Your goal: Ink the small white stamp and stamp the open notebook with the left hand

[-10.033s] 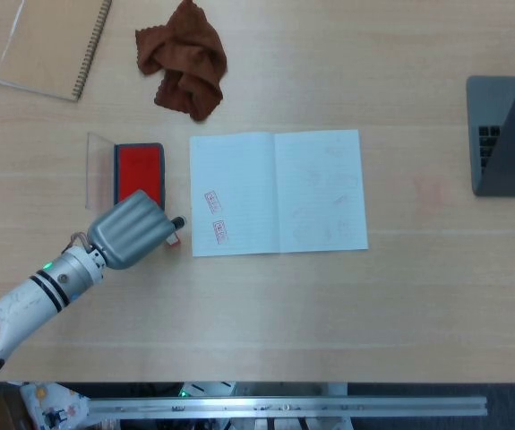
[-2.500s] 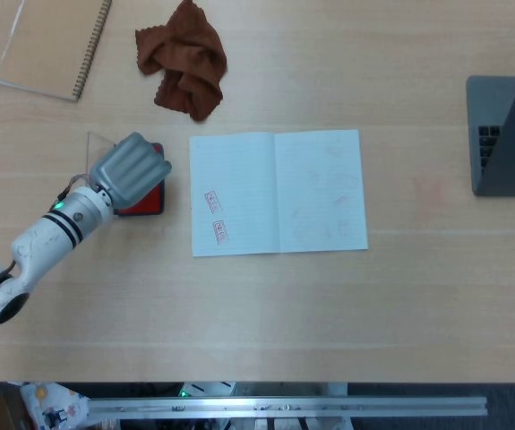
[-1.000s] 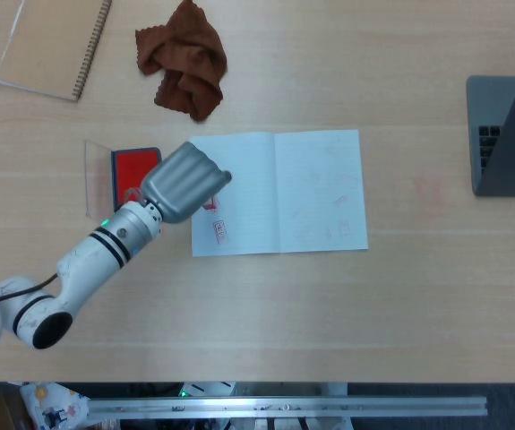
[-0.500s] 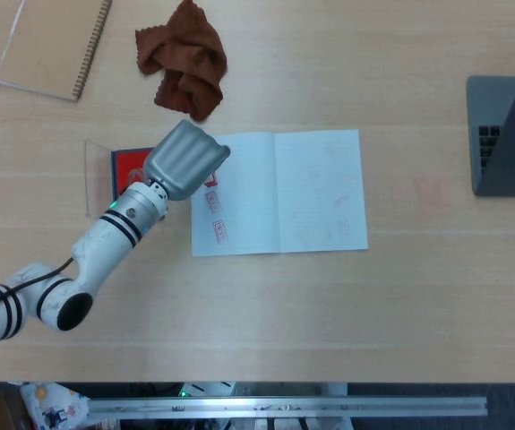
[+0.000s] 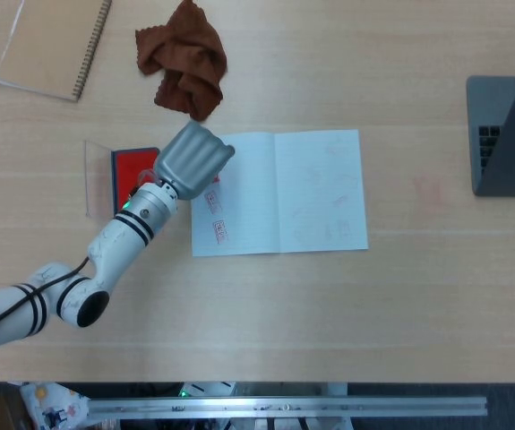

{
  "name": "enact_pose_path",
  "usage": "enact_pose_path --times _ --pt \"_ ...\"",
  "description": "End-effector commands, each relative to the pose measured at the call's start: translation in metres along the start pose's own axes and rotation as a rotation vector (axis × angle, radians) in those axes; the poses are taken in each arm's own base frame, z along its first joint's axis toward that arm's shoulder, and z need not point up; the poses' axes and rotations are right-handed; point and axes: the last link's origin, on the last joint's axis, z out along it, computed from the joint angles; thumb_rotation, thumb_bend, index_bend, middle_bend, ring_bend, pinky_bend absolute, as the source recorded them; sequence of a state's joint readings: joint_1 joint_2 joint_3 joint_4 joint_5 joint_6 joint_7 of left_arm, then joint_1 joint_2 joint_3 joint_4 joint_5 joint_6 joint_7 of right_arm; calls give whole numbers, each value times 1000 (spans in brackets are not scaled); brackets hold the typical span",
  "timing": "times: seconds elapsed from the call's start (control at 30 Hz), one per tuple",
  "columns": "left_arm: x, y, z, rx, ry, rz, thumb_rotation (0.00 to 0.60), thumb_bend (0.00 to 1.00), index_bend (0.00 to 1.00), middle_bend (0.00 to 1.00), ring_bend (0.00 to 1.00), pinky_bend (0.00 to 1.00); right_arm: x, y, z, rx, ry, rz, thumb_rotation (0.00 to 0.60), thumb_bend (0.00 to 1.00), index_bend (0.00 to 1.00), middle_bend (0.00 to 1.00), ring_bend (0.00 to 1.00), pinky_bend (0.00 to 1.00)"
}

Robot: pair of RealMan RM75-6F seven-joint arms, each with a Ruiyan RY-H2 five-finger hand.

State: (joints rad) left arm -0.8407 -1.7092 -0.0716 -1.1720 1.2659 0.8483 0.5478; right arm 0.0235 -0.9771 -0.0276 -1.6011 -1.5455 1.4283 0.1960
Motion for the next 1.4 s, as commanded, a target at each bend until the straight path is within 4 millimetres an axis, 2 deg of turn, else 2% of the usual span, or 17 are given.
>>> enact_pose_path --times 0.03,0.43,1.4 --pt "-6 3 1 -5 -11 8 600 334 621 1000 1000 1000 0 1 0 -2 0 0 600 346 322 377 186 261" --pt "-12 5 4 -19 -34 39 600 335 626 1000 1000 1000 0 3 -1 -9 0 1 600 346 322 377 186 260" --pt "-12 7 11 -29 -166 66 600 351 621 1000 1000 1000 0 8 -4 -27 6 2 600 346 322 377 186 261"
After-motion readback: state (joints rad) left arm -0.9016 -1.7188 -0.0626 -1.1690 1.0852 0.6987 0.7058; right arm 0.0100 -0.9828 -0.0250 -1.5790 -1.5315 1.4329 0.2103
